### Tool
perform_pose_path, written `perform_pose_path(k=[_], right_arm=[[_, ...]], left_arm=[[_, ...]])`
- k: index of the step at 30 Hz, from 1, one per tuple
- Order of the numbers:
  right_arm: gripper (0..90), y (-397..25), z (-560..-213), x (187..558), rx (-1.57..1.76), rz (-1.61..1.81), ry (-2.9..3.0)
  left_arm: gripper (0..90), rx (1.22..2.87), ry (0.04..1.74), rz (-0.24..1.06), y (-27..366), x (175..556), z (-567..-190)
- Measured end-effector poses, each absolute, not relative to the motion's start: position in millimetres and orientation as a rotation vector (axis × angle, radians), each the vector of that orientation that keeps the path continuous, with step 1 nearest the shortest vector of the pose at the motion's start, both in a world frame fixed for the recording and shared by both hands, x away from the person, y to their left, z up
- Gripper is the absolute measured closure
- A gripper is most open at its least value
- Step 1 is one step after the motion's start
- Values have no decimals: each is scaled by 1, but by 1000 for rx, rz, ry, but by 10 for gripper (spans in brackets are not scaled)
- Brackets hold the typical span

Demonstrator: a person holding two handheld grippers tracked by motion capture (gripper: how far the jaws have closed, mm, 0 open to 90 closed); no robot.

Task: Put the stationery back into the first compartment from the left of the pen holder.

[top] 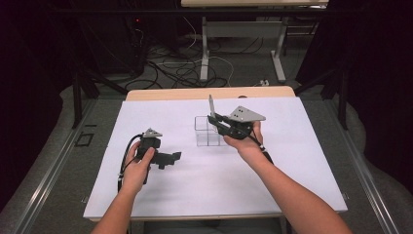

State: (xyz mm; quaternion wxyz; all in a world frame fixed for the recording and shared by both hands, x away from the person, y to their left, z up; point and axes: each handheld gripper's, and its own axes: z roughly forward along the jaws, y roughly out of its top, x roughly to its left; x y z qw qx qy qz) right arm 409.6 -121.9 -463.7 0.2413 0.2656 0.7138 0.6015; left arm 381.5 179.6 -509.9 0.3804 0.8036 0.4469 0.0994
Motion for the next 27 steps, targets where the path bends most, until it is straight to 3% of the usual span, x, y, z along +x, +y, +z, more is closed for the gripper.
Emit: perform_pose_path(k=[12,27], right_arm=[[790,-100,-455,426,773,1632,1955],[790,-81,-468,441,877,1591,1963]], left_arm=[[8,2047,1145,260,182,382,-510],[8,2034,1146,262,184,383,-511]])
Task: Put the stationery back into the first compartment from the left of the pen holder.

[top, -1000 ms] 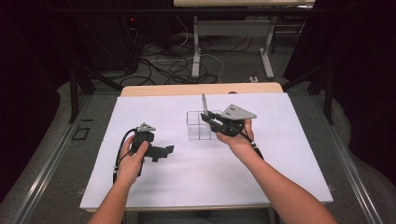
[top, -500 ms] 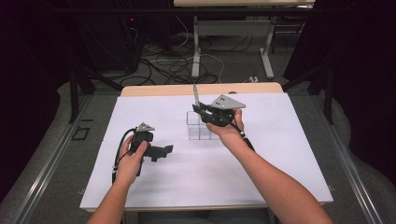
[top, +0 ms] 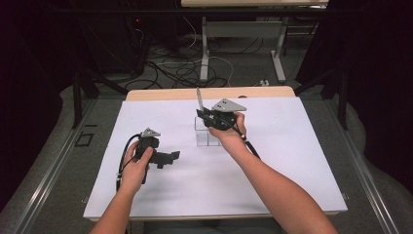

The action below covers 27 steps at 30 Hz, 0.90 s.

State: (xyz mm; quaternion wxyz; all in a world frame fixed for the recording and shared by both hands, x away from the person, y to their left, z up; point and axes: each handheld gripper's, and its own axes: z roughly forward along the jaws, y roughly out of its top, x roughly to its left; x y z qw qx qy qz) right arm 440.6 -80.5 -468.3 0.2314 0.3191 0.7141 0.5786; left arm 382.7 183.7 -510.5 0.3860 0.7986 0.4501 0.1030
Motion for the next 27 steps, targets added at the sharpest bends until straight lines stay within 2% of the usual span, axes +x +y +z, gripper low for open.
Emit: perform_pose_path(k=[27], right_arm=[[789,-66,-492,447,943,1446,2051]], left_arm=[[8,2058,1147,246,183,382,-509]])
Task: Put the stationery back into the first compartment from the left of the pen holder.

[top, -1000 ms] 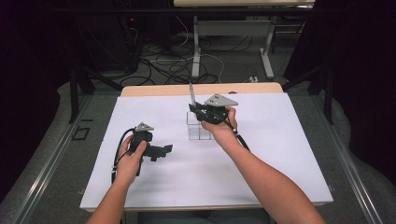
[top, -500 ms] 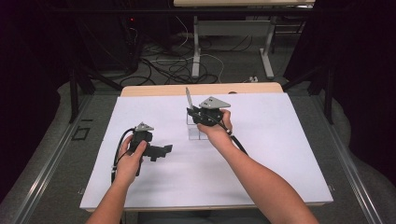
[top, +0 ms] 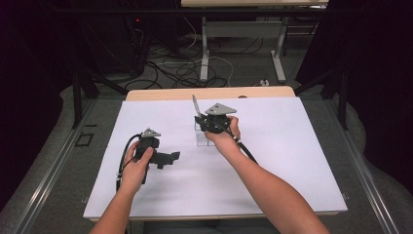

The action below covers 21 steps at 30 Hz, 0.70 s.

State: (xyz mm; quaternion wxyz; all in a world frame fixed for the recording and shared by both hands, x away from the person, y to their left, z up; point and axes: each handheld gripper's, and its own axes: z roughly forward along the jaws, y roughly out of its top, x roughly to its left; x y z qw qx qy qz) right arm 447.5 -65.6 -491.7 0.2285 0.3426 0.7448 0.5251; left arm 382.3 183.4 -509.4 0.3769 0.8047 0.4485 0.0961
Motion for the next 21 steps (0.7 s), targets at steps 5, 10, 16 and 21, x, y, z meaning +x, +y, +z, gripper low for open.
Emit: perform_pose_path(k=[5,10,16,21], right_arm=[[788,-65,-492,447,928,1431,2068],[753,-65,-492,447,901,1420,2060],[661,-69,-487,445,897,1432,2039],[582,-75,-483,440,895,1439,1991]], left_arm=[[8,2047,1149,256,183,382,-510],[8,2046,1150,256,183,382,-510],[8,2044,1155,246,184,382,-511],[8,2041,1157,257,185,382,-511]])
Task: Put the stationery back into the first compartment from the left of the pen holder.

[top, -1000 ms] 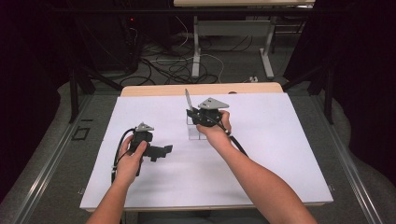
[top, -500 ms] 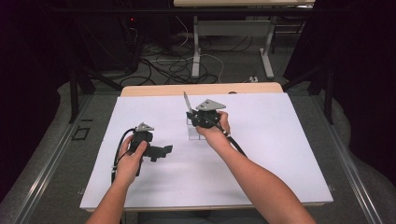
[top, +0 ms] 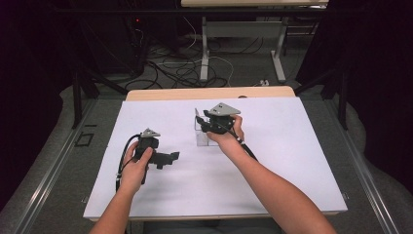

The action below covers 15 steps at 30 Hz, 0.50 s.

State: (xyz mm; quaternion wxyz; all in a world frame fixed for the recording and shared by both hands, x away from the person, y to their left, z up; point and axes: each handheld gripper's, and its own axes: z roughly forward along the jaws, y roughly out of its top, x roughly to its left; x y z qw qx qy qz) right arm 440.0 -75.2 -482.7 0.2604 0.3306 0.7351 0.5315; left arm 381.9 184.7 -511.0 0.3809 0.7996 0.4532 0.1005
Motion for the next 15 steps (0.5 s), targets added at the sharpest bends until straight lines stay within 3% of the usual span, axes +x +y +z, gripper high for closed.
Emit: perform_pose_path(k=[15], right_arm=[[381,-120,-481,419,860,1426,1980]], left_arm=[[8,2047,1161,259,184,382,-512]])
